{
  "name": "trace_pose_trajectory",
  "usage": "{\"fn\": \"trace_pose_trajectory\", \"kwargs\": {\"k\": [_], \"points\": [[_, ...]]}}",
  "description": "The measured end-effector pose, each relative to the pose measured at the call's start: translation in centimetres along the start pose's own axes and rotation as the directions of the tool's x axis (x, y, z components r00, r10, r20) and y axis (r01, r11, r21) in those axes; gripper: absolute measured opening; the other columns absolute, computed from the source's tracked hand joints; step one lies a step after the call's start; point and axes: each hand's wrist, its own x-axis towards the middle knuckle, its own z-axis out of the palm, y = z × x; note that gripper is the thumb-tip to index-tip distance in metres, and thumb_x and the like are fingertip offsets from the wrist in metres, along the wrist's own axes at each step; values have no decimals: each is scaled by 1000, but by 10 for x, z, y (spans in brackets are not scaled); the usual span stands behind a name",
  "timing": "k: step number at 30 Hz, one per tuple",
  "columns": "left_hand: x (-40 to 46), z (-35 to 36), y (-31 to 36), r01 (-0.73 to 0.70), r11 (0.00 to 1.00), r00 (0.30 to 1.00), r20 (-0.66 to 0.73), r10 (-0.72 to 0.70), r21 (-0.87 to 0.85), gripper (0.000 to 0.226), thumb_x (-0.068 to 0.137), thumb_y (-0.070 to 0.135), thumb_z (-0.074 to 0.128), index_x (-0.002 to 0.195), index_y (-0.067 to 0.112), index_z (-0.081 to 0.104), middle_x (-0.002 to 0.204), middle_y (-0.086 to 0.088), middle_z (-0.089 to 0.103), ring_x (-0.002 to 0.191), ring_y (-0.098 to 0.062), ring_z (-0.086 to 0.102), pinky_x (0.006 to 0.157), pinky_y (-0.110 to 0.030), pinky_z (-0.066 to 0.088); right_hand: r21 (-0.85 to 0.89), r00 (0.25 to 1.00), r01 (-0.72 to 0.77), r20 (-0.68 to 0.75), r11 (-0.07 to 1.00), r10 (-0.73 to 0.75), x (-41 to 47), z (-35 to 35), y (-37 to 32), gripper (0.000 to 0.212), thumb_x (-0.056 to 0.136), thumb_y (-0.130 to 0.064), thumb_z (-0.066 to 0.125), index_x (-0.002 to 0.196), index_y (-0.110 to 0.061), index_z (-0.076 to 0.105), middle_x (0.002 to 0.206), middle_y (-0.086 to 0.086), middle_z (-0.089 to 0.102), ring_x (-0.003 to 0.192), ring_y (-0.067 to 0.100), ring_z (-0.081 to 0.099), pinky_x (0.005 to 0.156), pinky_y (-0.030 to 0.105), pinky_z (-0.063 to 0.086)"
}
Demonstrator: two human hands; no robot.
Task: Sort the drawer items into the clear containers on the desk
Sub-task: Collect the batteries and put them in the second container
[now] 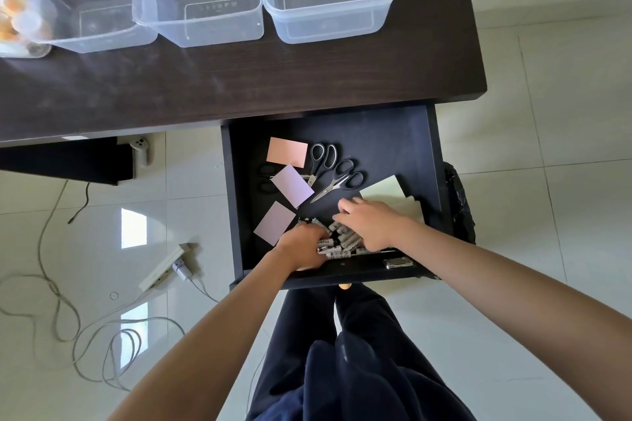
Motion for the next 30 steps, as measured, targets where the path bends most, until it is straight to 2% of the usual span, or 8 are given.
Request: {"fn": "trace_pose_trajectory", "kwargs": {"k": [4,7,12,17,19,24,27,30], "points": [[1,-4,4,-1,999,995,99,-4,47,55,88,36,60,137,16,46,135,-8,52,129,-29,42,105,-36,38,38,998,-19,56,999,17,1,1,-2,42,72,-3,66,110,-10,50,114,7,44,102,27,49,71,40,47],[1,-3,5,4,1000,992,127,-3,-3,48,90,30,60,134,15,49,135,-8,52,126,-29,46,103,-34,38,76,996,-26,82,997,20,1,3,-2,35,75,-1,61,108,-9,53,114,8,46,103,28,47,76,41,47],[2,-4,7,22,999,990,137,-17,-34,45,90,29,60,133,16,51,133,-6,54,123,-26,49,99,-32,41,210,991,-61,129,976,34,5,2,0,43,75,0,57,116,-11,54,114,9,48,106,28,47,81,40,47],[3,-7,9,37,999,988,151,-32,-35,50,91,27,60,137,14,46,138,-8,50,127,-26,46,101,-31,37,268,983,-104,173,958,58,6,0,-7,16,75,-4,59,86,-9,50,103,11,46,95,29,50,71,40,44],[2,-8,8,36,999,990,140,-32,-29,51,90,27,60,138,14,46,139,-7,50,127,-26,46,101,-31,38,259,980,-110,189,960,61,4,1,-11,18,76,-4,60,76,-11,43,101,11,44,90,27,48,66,36,36],[0,-7,-1,56,994,989,144,-42,-92,50,87,29,65,133,16,51,130,-6,56,119,-27,52,95,-33,41,356,976,-156,200,921,88,3,2,-15,17,77,-4,60,93,-2,55,97,12,52,80,28,52,61,37,39],[-1,-4,-4,82,985,987,149,-59,-152,44,87,30,65,127,17,54,118,-8,62,109,-27,56,85,-29,42,405,970,-191,220,894,107,2,0,-16,21,79,-12,66,95,-5,55,85,9,55,76,26,52,54,32,35],[-2,-3,-4,90,982,987,146,-66,-164,46,88,28,63,131,17,52,124,-8,59,113,-26,54,86,-26,39,433,969,-203,215,878,118,1,1,-17,21,79,-15,68,92,-7,53,84,9,57,78,26,53,54,32,35]]}}
